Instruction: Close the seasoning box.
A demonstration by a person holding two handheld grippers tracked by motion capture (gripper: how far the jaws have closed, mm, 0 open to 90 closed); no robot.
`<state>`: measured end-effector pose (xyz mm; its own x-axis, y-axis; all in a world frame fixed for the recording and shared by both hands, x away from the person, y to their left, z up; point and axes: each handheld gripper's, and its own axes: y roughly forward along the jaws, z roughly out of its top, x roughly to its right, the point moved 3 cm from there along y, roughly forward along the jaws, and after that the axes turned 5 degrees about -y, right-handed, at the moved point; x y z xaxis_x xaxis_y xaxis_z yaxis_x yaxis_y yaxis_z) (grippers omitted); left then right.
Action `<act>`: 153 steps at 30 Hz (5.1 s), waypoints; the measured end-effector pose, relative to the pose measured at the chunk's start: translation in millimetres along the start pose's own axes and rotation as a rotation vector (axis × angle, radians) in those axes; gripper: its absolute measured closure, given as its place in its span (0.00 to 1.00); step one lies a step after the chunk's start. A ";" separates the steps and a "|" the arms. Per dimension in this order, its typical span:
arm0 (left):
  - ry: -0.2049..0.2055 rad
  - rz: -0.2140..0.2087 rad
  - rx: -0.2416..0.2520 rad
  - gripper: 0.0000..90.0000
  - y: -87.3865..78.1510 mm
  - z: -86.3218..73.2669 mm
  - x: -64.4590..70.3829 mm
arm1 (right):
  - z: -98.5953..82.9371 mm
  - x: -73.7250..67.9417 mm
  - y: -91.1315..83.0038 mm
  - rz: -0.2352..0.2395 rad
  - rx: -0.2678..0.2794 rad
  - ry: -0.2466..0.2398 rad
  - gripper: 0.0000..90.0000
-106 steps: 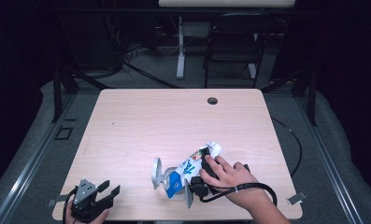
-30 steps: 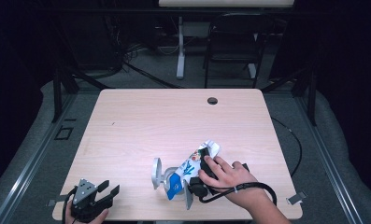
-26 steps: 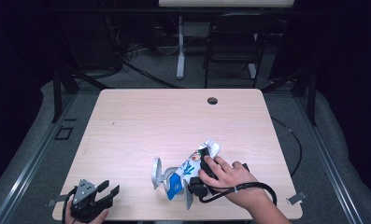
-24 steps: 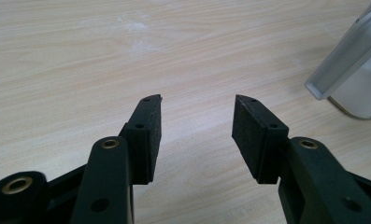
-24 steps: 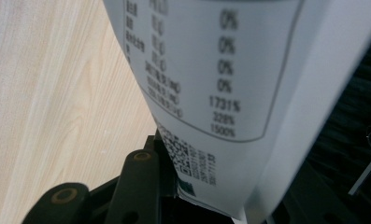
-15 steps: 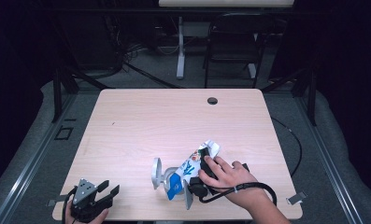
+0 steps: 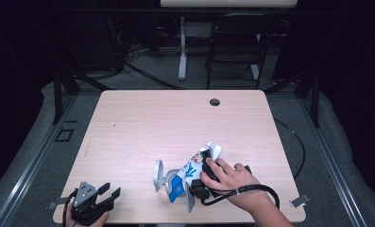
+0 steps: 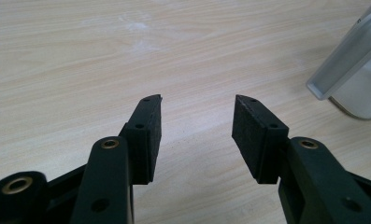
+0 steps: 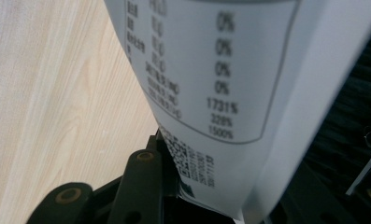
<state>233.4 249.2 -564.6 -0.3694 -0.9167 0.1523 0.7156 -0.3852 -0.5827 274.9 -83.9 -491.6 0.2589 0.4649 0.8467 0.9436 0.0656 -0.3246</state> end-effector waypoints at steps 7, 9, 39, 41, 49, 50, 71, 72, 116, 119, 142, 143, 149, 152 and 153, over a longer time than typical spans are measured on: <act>-0.001 -0.001 0.001 0.59 -0.1 0.1 0.0 | 0.2 0.6 -0.1 -0.002 0.002 -0.003 0.77; -0.002 0.000 0.002 0.59 -0.1 0.1 -0.1 | 0.2 0.8 -0.2 -0.002 0.001 -0.005 0.77; -0.004 0.000 0.004 0.59 -0.3 0.0 -1.1 | 0.8 1.6 -0.9 -0.006 0.012 0.000 0.79; -0.004 0.000 0.004 0.59 -0.3 0.0 -1.1 | 0.7 1.5 -1.4 -0.008 0.016 0.001 0.80; -0.004 0.000 0.002 0.59 -0.2 -0.1 -1.0 | 0.2 1.9 -2.3 -0.010 0.014 -0.005 0.81; -0.004 0.000 0.002 0.59 -0.1 -0.1 -1.1 | 0.1 1.9 -2.4 -0.010 0.014 -0.006 0.81; -0.006 0.000 0.002 0.59 0.3 -0.5 -1.5 | -1.8 3.4 -3.7 -0.007 0.013 -0.002 0.84; -0.006 0.000 0.002 0.59 0.3 -0.5 -1.5 | -1.7 3.5 -3.7 -0.008 0.015 -0.002 0.84; -0.007 0.002 -0.002 0.59 0.6 -0.8 -2.1 | -4.3 -0.9 -4.4 0.031 0.019 0.079 0.87; -0.005 0.002 -0.003 0.59 0.8 -0.9 -1.8 | -5.2 -1.6 -4.8 0.041 0.012 0.084 0.88; -0.006 0.003 -0.010 0.59 1.9 -1.9 -1.7 | -10.6 -10.9 -3.9 0.150 0.086 0.322 0.88; -0.007 0.001 -0.010 0.59 2.0 -2.0 -1.7 | -10.7 -10.8 -4.5 0.153 0.081 0.323 0.88; -0.011 -0.001 -0.009 0.59 2.3 -2.6 -2.2 | -10.4 -13.8 -5.9 0.173 0.094 0.394 0.88; -0.017 0.000 -0.011 0.59 2.3 -3.1 -3.5 | -9.1 -16.3 -4.5 0.184 0.130 0.444 0.88; -0.018 -0.001 -0.014 0.59 2.2 -3.1 -3.5 | -8.8 -16.7 -4.4 0.185 0.133 0.450 0.88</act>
<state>234.4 251.9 -568.9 -0.3591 -0.9182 0.1672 0.7071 -0.3846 -0.5933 268.3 -99.7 -500.6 0.5106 0.0545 0.8581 0.8465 0.1432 -0.5128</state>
